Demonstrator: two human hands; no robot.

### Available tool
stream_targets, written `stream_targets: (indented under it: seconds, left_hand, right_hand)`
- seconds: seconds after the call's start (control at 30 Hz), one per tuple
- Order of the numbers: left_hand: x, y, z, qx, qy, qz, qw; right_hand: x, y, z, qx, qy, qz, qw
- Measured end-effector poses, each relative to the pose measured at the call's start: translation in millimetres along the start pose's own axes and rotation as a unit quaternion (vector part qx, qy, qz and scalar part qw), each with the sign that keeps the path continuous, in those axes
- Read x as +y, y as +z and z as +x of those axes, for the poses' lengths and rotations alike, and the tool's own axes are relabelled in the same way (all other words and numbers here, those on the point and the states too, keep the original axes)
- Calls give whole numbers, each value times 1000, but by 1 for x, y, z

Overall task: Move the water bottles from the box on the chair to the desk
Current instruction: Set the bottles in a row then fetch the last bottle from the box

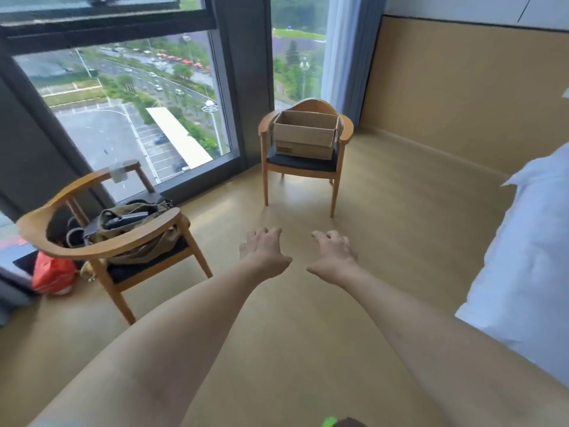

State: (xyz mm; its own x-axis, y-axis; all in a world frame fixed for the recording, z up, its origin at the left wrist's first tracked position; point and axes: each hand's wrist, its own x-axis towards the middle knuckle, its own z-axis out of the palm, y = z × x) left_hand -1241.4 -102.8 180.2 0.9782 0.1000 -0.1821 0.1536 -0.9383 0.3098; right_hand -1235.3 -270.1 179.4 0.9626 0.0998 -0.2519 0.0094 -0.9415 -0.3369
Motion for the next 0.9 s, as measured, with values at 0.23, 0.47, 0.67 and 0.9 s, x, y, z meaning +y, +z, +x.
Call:
stream_targets:
  seconds: [0.23, 0.47, 0.67, 0.9]
  left_hand:
    - [12, 7, 169, 9, 21, 22, 999]
    - [35, -32, 353, 43, 1, 29, 999]
    - [50, -50, 473, 35, -13, 0, 999]
    - [61, -46, 616, -1, 11, -1, 1000]
  right_hand:
    - [7, -8, 160, -6, 8, 19, 1000]
    - [-6, -71, 335, -5, -18, 33, 999]
    - [-17, -107, 447, -24, -13, 68, 997]
    - [-4, -113, 587, -28, 18, 62, 998]
